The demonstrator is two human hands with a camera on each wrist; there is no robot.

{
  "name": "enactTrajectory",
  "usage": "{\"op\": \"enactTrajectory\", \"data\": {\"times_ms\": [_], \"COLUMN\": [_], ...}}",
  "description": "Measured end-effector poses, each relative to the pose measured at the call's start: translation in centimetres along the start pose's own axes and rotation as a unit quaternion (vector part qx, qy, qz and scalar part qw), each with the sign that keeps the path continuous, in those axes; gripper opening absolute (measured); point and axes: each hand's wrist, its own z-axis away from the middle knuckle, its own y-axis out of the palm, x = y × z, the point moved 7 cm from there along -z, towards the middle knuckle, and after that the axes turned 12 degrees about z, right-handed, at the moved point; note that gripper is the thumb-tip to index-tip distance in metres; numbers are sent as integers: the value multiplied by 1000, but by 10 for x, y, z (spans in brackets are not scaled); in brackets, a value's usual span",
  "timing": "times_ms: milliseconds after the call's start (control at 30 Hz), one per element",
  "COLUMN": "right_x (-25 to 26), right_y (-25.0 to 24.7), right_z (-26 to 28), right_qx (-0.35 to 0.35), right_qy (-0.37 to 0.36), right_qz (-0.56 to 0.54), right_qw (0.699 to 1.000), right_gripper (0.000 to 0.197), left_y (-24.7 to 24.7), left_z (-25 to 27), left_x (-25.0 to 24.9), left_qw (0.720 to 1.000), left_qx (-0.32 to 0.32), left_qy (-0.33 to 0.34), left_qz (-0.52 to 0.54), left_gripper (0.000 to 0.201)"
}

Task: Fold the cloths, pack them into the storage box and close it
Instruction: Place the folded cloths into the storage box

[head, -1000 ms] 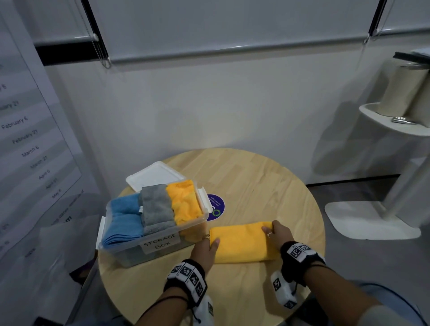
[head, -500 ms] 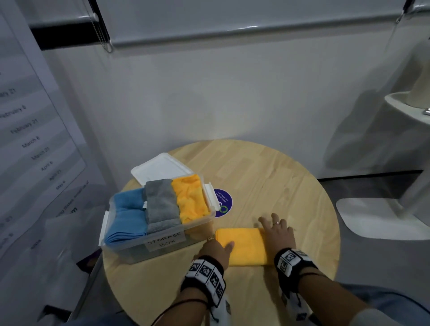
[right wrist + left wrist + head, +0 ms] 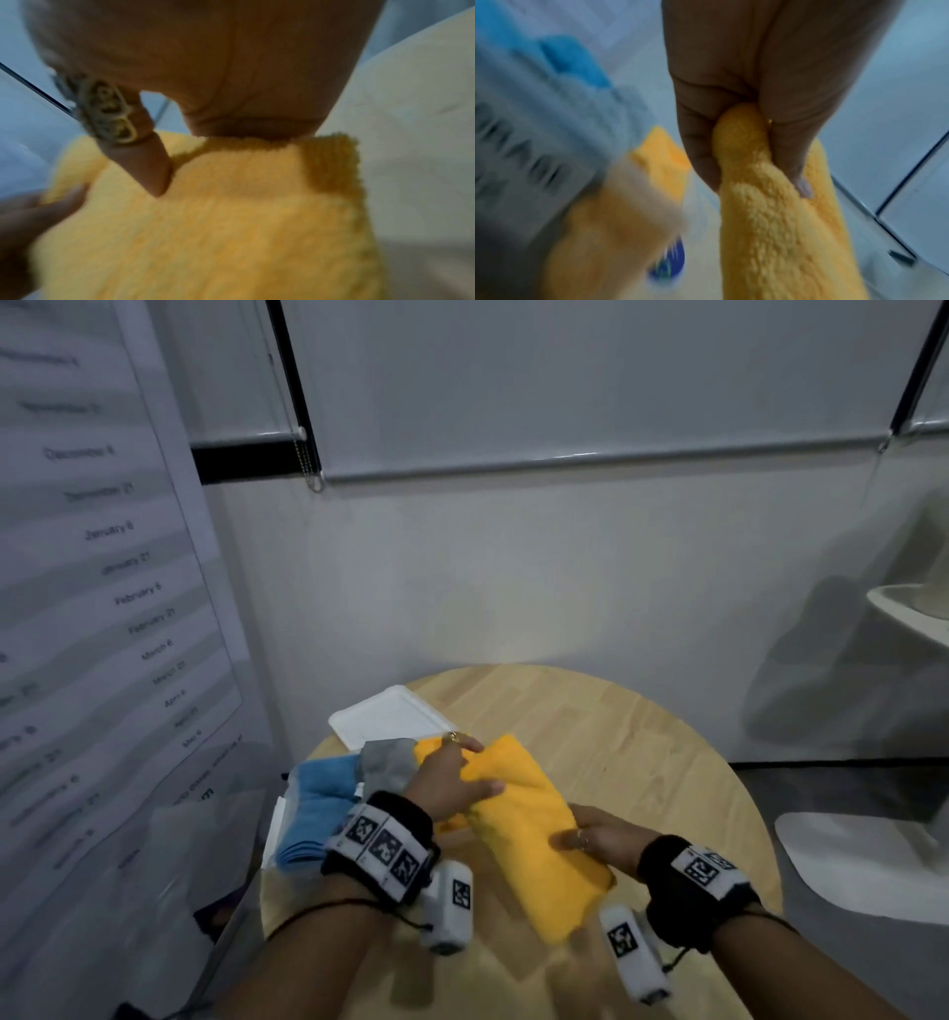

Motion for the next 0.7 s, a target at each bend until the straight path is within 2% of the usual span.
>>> {"op": "enactTrajectory", "data": {"times_ms": [100, 200, 267, 333, 367, 433, 500, 533, 600, 667, 700], "right_x": [48, 69, 78, 83, 82, 80, 79, 78, 78, 85, 95], "right_y": [-7, -11, -7, 1, 6, 11, 10, 10, 15, 14, 11], "right_z": [-19, -47, -62, -75, -80, -89, -93, -96, -100, -93, -85], "right_qx": [-71, -151, -193, -227, -236, -249, -257, -253, -222, -223, -250], "right_qy": [-35, -30, -35, -41, -38, -29, -28, -24, -10, -3, -24], "right_qz": [-68, -88, 11, 157, 210, 247, 254, 264, 309, 387, 427], "right_qw": [995, 984, 980, 960, 948, 936, 932, 931, 925, 895, 869], "right_gripper": [45, 52, 54, 49, 46, 42, 42, 43, 41, 36, 33], "left_y": [-58, -77, -77, -74, -74, -70, -60, -52, -36, -25, -24], "left_z": [-35, -71, -88, -101, -104, -108, -105, -101, -93, -82, -82], "left_x": [-12, 0, 17, 32, 35, 31, 26, 27, 46, 66, 74], "left_qw": [997, 996, 991, 975, 963, 944, 942, 937, 909, 881, 875], "left_qx": [-82, -76, -50, -29, -27, -24, 15, 51, 146, 214, 215], "left_qy": [-1, -20, -42, -58, -58, -21, 19, 27, -8, -29, -28], "left_qz": [-14, -49, -119, -211, -260, -329, -334, -346, -390, -420, -432], "left_gripper": [55, 46, 44, 46, 46, 47, 55, 66, 94, 110, 113]}}
